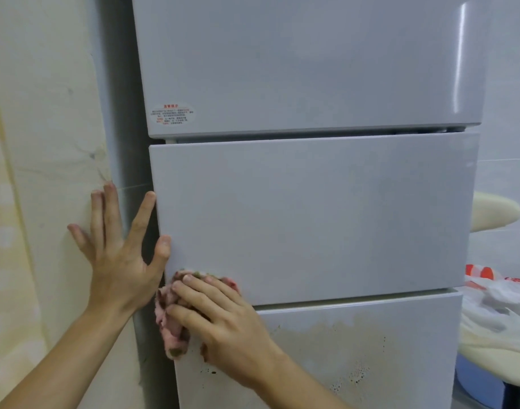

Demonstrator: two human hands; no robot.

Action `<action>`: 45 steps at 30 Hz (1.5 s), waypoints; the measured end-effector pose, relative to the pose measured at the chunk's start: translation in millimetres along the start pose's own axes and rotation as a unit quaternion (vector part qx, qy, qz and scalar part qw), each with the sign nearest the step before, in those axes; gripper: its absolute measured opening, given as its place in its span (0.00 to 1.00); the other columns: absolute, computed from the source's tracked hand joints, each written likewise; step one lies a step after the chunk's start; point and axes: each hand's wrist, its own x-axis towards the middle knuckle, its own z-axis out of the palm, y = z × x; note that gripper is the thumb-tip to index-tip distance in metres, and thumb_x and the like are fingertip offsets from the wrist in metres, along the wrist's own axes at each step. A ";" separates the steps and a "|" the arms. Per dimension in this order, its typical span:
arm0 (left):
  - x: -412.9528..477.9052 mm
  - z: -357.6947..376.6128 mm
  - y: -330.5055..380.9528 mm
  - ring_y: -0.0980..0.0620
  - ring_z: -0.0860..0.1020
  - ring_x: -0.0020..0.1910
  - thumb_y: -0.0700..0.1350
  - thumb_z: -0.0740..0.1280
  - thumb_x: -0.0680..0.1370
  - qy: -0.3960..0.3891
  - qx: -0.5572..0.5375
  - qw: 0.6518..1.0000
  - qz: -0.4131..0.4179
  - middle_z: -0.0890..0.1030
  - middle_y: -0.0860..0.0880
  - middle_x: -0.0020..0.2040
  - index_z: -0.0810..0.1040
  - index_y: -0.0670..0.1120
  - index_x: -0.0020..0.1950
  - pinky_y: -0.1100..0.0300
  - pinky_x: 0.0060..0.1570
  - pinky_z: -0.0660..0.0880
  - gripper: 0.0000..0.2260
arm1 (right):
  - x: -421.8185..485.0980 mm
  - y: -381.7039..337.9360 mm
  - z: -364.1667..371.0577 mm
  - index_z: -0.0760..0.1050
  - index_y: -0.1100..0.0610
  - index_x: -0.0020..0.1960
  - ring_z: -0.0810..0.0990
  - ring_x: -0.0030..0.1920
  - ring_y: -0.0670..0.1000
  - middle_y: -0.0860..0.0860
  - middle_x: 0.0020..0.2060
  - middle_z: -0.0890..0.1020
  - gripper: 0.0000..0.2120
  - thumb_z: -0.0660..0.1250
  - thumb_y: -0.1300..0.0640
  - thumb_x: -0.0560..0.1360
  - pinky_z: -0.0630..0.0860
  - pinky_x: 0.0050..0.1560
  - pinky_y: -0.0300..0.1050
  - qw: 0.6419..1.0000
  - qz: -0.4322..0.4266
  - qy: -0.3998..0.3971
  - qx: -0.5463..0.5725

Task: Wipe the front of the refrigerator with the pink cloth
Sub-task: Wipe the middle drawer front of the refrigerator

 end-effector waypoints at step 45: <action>2.7 -42.0 124.5 0.43 0.80 0.39 0.59 0.62 0.82 -0.229 -0.423 0.856 -0.187 0.81 0.37 0.43 0.77 0.37 0.50 0.48 0.43 0.77 0.23 | 13.2 19.3 -138.3 0.72 0.55 0.46 0.84 0.43 0.49 0.47 0.39 0.84 0.11 0.72 0.53 0.81 0.81 0.46 0.47 0.760 0.454 -0.007 0.466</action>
